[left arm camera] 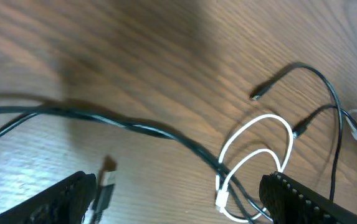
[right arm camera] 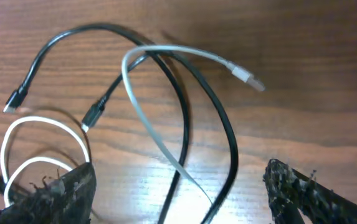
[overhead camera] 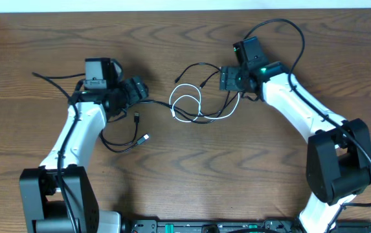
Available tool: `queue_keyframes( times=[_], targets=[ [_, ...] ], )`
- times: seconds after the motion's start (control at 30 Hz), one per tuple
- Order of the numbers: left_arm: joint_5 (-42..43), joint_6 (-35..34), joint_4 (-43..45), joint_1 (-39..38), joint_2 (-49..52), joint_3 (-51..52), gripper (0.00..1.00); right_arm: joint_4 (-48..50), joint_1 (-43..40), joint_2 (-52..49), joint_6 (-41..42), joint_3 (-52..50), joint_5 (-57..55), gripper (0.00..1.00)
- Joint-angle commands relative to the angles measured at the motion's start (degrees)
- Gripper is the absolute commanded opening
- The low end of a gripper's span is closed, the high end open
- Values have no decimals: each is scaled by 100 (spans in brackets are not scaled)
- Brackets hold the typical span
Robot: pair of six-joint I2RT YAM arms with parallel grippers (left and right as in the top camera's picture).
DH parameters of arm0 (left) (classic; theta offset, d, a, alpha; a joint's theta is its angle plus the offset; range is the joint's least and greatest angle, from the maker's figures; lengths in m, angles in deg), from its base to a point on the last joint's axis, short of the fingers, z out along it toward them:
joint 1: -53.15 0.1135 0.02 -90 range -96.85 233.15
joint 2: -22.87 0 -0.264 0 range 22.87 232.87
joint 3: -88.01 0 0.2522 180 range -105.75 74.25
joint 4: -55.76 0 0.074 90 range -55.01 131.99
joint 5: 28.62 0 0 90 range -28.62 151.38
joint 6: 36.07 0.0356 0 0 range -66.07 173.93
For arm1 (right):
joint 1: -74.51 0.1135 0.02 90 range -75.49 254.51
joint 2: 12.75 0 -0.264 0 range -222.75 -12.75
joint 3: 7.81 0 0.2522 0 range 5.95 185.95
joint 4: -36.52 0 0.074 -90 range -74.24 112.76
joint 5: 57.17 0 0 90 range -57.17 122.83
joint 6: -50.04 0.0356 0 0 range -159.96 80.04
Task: Untangle cables
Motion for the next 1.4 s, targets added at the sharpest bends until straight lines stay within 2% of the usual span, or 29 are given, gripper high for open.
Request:
queue_keyframes(
  times=[0.0,0.07,0.23,0.33,0.37,0.47,0.57,0.7,0.8,0.87,1.07,1.2,1.37],
  targets=[
    [-225,122,87,-81,142,-26,88,-186,-328,-28,57,39,1060,83],
    [-219,120,212,-92,258,-26,88,-411,-520,17,52,37,1561,83],
    [-149,111,520,-101,610,-26,88,-885,-828,114,17,37,1939,82],
    [-136,101,656,-101,789,-26,82,-1309,-979,140,-96,37,2149,78],
    [-136,98,688,-101,817,-26,79,-1464,-1012,140,-94,37,2149,75],
    [-136,101,721,-101,846,-26,70,-1860,-1023,140,-68,22,2144,58],
    [-133,98,699,-101,846,-26,65,-2015,-927,140,221,-28,2142,48],
    [-133,50,667,-101,846,-26,60,-1956,-734,138,621,-142,2135,46],
    [-133,55,671,-101,846,-26,60,-1738,-590,138,1115,-293,1993,52],
    [-133,55,669,-101,846,-26,60,-1591,-492,138,1517,-420,1847,53],
    [164,52,658,-101,846,-26,55,-1056,-240,138,2048,-800,1587,36],
    [192,55,658,-101,846,-26,55,-695,-107,138,2275,-1001,1331,36],
    [190,55,658,-101,846,-26,55,-120,55,138,2444,-1244,1064,27]
  ],
)
